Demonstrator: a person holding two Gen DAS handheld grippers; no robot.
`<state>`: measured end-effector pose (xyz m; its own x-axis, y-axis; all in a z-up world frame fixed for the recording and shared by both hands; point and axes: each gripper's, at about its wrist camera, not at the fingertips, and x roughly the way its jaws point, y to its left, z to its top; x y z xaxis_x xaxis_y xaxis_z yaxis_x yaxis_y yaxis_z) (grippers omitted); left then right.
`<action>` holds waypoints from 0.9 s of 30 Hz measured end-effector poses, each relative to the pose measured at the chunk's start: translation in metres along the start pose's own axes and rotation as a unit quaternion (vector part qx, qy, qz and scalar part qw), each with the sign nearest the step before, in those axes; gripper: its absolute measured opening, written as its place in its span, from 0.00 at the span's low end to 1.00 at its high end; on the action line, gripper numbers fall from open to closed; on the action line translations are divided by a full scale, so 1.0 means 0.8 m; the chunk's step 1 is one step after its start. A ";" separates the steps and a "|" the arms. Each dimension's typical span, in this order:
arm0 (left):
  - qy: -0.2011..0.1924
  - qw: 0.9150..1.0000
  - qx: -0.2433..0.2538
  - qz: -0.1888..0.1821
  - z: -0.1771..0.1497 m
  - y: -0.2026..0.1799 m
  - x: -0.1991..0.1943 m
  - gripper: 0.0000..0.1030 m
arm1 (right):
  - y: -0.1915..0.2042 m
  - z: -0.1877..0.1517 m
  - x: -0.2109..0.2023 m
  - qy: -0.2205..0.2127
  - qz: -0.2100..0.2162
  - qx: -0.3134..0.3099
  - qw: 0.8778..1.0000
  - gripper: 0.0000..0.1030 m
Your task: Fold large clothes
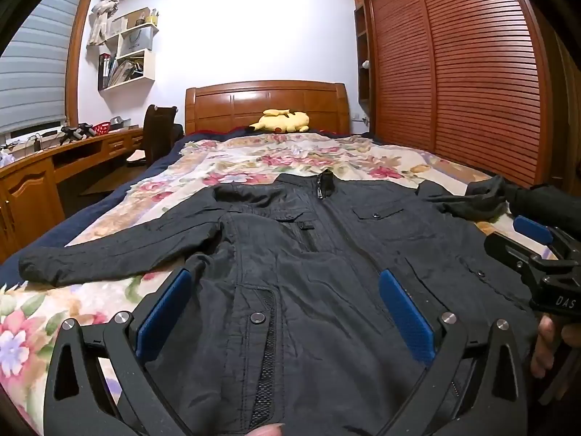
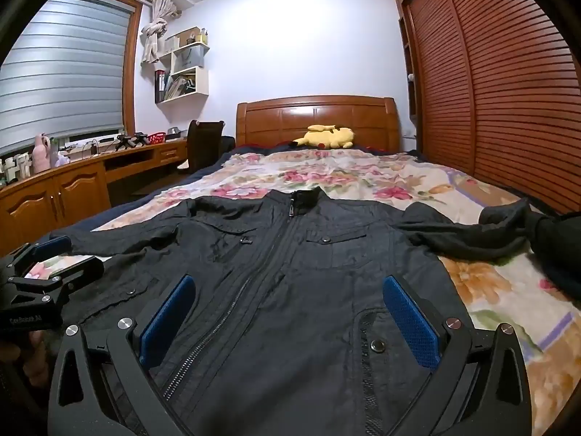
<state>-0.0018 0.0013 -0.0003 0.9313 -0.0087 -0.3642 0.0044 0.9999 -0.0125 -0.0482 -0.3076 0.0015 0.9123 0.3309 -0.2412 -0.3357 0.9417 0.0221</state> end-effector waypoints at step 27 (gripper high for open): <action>0.009 1.000 0.009 0.008 0.002 0.006 0.000 1.00 | -0.001 -0.002 -0.003 -0.002 0.001 0.004 1.000 1.00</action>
<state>-0.0010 0.0059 0.0014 0.9244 0.0072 -0.3813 -0.0037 0.9999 0.0101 -0.0501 -0.3095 0.0008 0.9123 0.3339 -0.2371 -0.3363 0.9412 0.0315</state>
